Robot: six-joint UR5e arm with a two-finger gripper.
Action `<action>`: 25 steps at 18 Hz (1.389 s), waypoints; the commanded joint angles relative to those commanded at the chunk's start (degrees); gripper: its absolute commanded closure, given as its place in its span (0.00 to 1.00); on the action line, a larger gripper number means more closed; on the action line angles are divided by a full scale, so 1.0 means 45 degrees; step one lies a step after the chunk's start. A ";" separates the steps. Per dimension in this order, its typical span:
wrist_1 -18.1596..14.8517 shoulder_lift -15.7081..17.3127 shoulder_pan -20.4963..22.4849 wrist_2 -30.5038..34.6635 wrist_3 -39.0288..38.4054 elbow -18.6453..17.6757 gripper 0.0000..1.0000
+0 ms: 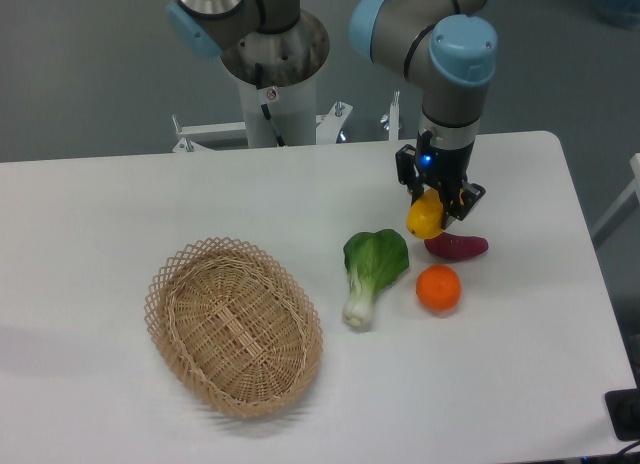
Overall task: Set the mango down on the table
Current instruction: 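Move the held mango beside the bok choy and lower it to the table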
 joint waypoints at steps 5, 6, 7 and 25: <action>0.0214 -0.0117 0.0372 0.0039 0.1878 -0.0763 0.39; 0.0331 -0.0156 0.0430 0.0039 0.1939 -0.0880 0.39; 0.0410 -0.0176 0.0547 0.0039 0.2074 -0.1016 0.39; 0.1016 -0.0742 0.0607 0.0000 0.2388 -0.1662 0.39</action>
